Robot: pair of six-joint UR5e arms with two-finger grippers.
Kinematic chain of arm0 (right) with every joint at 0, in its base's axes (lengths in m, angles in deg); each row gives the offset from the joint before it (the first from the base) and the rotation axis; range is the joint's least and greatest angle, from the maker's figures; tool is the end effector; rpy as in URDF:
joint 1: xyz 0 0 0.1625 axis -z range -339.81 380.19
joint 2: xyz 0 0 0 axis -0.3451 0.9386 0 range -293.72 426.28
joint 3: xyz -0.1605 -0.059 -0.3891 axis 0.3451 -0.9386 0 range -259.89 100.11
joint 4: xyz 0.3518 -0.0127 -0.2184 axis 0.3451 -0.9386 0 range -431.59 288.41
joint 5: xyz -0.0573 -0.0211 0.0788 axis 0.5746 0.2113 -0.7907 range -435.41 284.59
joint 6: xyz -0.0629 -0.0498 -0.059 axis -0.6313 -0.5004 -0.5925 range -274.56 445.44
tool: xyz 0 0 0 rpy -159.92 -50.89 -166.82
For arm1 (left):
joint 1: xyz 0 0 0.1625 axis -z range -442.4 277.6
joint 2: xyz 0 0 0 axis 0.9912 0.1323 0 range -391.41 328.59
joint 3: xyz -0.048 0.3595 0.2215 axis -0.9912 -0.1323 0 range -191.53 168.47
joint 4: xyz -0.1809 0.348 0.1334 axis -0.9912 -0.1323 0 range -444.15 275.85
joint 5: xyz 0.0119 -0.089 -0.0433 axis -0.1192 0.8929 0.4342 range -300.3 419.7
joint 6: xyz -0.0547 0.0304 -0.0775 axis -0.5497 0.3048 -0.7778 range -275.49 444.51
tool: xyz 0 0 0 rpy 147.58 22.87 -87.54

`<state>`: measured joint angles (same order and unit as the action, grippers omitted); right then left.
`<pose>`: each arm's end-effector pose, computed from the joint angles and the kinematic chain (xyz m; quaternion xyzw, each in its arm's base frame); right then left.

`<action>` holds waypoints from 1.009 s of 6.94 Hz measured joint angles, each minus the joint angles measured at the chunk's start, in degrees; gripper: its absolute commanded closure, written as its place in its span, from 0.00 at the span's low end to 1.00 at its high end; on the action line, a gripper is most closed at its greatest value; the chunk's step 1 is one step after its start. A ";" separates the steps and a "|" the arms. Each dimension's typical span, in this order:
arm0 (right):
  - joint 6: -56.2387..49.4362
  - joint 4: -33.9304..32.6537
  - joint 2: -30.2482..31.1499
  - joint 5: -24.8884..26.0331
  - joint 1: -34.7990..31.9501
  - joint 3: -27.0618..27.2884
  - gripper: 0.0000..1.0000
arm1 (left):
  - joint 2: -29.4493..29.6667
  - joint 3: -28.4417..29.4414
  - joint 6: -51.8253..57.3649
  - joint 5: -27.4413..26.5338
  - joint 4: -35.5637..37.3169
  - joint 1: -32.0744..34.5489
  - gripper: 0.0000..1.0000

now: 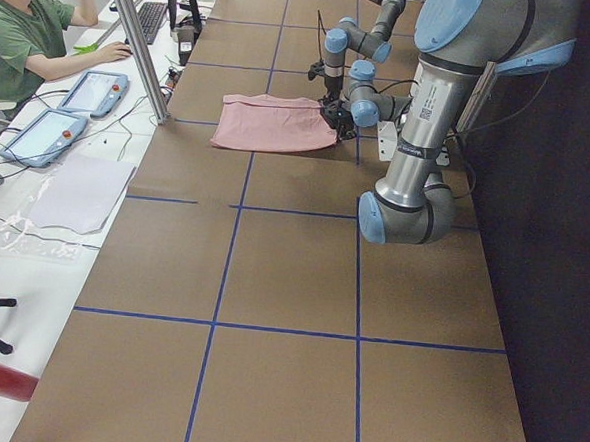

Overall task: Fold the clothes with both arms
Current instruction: 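Grasp the shirt's near edge with both grippers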

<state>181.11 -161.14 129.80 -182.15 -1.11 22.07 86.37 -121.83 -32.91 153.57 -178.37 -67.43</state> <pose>-0.5528 -0.3279 0.3108 -0.0912 -0.3449 0.1705 0.9185 0.5467 -0.2772 0.2285 -0.0779 0.4347 -0.3104 0.8418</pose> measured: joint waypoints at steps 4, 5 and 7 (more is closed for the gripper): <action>-0.09 0.02 -0.11 -0.16 -0.03 -0.13 1.00 | 0.00 0.00 0.00 0.00 0.05 -0.03 1.00; -0.01 -0.01 -0.21 -0.17 -0.02 -0.12 1.00 | 0.00 0.00 0.00 0.00 0.02 -0.03 1.00; 0.50 0.08 -1.01 0.10 -0.03 0.07 1.00 | 0.00 0.02 0.00 0.00 0.00 -0.09 1.00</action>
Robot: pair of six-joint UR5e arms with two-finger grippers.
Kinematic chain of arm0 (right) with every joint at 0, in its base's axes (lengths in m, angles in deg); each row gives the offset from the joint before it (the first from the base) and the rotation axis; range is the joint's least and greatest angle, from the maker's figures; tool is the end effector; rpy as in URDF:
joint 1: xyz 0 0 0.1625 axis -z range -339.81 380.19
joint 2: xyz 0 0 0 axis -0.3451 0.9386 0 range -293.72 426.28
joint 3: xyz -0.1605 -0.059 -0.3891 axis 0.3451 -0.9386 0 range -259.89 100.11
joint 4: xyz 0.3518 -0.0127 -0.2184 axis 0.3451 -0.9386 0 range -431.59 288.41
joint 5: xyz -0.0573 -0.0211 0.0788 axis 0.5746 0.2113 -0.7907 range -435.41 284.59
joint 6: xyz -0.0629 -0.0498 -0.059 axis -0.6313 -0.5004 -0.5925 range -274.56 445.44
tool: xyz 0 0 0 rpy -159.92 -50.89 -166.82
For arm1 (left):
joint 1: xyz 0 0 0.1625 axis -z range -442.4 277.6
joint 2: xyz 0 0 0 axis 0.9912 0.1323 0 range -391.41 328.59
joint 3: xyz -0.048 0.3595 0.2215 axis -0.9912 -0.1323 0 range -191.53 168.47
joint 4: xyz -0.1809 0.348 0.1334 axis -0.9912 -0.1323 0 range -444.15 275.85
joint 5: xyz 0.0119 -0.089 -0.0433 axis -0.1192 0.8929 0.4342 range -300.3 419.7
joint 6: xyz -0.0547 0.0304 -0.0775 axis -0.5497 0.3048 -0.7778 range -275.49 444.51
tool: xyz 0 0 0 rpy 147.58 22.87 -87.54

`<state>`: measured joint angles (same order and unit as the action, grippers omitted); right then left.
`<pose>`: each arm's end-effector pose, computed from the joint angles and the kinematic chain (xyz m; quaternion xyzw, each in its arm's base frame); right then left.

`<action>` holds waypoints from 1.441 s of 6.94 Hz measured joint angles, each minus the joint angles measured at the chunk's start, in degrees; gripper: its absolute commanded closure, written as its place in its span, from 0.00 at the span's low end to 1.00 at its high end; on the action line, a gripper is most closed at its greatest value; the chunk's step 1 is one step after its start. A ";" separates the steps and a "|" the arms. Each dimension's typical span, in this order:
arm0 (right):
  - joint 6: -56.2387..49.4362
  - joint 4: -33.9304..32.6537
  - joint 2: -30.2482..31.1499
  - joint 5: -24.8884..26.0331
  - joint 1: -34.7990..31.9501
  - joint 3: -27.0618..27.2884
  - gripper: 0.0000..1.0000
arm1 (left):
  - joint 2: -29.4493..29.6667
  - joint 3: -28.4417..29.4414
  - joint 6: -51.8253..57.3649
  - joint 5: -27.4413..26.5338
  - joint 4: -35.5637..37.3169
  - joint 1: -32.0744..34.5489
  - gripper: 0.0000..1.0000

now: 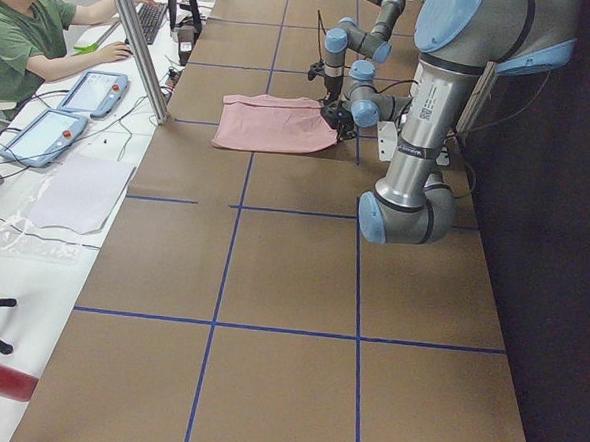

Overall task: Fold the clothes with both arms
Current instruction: 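Grasp the shirt's near edge with both grippers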

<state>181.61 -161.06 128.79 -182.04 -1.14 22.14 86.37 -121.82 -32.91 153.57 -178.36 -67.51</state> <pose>-0.5547 -0.3292 0.2989 -0.0900 -0.3537 0.1729 0.9148 0.5471 -0.2765 0.2286 -0.0782 0.4344 -0.3099 0.8421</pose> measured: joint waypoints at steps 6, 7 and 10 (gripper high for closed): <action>1.67 2.23 -0.33 0.70 -0.46 0.44 1.00 | 0.05 -0.13 0.01 0.09 -0.13 -0.10 1.00; 1.88 2.98 0.03 0.51 -0.74 1.35 1.00 | -0.61 -1.28 0.32 0.18 -0.03 -0.14 1.00; 2.16 3.54 3.77 0.04 0.58 9.34 1.00 | -4.47 -6.90 1.08 0.43 1.03 -2.80 1.00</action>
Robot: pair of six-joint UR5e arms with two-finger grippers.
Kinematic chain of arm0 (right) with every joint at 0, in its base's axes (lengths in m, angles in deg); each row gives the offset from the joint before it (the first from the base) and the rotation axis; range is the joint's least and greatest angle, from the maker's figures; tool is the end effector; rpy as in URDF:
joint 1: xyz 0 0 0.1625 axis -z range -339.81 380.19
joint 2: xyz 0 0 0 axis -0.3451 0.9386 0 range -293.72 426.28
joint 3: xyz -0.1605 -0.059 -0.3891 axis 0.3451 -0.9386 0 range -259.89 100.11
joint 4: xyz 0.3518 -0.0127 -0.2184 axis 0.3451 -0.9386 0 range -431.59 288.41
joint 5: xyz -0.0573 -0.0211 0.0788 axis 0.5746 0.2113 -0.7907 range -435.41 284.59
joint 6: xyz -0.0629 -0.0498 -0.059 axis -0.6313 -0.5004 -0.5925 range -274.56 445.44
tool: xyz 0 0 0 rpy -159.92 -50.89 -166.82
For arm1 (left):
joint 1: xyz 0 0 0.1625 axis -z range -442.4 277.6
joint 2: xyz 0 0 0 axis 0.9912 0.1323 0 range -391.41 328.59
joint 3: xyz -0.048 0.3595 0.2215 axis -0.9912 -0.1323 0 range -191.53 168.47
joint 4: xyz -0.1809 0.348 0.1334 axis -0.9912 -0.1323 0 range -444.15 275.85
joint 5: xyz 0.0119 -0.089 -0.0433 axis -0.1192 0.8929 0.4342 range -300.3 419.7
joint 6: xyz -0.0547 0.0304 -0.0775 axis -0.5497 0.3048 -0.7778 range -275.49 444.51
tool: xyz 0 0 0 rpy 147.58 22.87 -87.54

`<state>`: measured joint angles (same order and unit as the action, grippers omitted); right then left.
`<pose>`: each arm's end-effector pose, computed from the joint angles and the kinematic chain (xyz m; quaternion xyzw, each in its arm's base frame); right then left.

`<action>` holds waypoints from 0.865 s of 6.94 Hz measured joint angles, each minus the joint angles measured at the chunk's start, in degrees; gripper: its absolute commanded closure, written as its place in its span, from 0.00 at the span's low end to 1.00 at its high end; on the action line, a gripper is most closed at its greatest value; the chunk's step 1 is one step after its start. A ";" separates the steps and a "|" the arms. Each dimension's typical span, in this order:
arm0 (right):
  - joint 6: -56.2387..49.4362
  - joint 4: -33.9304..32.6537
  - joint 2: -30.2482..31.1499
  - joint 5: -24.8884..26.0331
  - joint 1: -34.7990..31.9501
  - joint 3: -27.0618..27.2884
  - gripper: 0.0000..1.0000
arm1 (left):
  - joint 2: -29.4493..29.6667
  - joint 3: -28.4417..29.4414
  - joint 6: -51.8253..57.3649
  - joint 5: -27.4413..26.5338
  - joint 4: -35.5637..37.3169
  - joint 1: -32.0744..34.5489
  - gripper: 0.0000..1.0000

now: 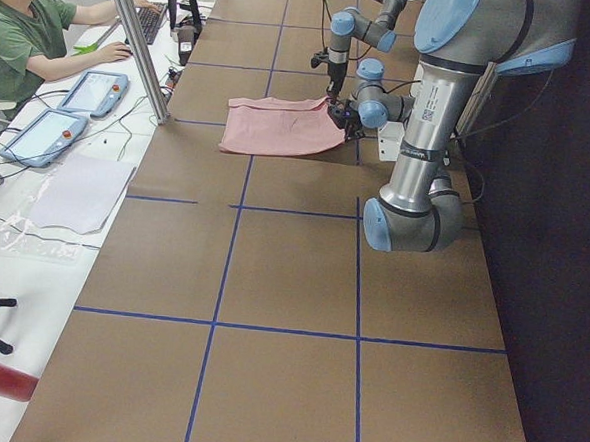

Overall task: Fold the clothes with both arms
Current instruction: 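Lift the near edge with both grippers and fold it away from the robot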

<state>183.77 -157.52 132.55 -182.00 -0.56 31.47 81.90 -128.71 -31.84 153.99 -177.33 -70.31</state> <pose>-0.5102 -0.3055 0.2608 -0.0859 -0.4233 0.1679 0.8862 0.5181 -0.2397 0.2287 -0.0891 0.4435 -0.2775 0.8475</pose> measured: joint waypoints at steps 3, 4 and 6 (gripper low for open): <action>0.02 0.01 0.22 0.16 1.94 2.56 1.00 | -0.32 -3.07 0.46 1.29 1.87 -2.18 1.00; -0.58 0.07 0.12 0.37 1.05 2.13 1.00 | 0.31 -3.54 1.93 2.51 2.98 -0.60 1.00; -2.50 1.97 -1.22 0.38 -3.33 -0.03 1.00 | 2.20 -2.77 7.76 3.53 3.46 6.33 1.00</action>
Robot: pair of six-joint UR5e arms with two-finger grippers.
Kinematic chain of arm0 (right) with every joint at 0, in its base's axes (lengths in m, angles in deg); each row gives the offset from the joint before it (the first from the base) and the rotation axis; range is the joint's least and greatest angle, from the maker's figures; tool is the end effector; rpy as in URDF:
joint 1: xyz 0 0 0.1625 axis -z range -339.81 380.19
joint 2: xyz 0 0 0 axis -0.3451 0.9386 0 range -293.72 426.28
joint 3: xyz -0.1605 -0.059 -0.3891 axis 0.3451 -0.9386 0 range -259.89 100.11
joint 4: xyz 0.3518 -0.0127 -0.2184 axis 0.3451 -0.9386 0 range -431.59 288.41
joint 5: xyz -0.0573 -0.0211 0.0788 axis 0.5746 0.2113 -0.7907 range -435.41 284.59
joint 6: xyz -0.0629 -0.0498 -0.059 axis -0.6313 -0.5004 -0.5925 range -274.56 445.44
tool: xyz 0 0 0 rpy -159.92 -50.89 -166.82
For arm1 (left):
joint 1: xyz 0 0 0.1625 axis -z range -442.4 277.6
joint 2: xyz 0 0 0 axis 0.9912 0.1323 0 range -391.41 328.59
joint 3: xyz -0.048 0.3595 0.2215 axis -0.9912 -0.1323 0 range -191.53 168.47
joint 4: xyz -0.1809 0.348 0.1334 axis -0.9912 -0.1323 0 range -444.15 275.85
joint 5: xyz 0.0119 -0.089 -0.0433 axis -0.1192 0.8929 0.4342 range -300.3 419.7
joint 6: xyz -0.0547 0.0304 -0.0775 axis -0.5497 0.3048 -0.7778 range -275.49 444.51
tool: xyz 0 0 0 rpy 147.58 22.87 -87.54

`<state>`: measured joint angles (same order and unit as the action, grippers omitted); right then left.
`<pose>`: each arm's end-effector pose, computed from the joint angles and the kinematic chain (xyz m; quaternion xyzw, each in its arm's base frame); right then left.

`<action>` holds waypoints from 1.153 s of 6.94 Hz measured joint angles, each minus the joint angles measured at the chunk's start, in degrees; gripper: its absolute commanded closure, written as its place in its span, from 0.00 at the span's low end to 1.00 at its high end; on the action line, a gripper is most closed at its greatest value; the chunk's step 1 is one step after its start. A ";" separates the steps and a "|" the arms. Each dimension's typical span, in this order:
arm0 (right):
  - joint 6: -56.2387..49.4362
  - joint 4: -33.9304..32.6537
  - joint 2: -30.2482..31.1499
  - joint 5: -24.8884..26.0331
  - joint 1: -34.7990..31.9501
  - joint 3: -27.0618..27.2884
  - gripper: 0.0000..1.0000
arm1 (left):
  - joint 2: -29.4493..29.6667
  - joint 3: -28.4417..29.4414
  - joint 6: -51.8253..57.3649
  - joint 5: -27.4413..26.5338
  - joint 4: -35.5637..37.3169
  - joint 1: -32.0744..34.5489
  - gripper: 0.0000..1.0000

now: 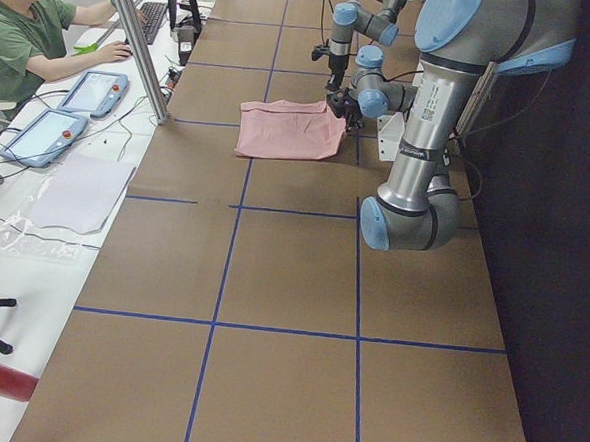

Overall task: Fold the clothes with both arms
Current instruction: 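Lift the near edge with both grippers and fold it away from the robot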

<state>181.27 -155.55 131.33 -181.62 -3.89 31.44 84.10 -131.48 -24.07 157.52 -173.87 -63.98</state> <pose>-0.4928 -0.3359 0.2440 -0.0557 -0.4509 0.1693 0.8746 0.4777 -0.2853 0.1974 -0.0611 0.4620 -0.2506 0.8485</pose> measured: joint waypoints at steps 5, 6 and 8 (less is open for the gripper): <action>-0.87 15.24 -8.57 0.02 -9.14 -18.62 1.00 | 3.39 12.31 5.91 0.19 -10.10 9.65 1.00; -0.89 15.64 -11.42 -0.06 -10.78 -22.80 1.00 | 5.55 16.89 6.30 0.23 -12.44 12.74 0.72; -0.85 18.19 -17.54 -0.20 -13.88 -32.96 0.01 | 12.17 33.95 9.31 0.22 -22.11 19.15 0.00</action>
<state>180.42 -137.35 113.79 -181.83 -17.77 -1.51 96.27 -97.53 -14.77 157.75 -195.98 -44.83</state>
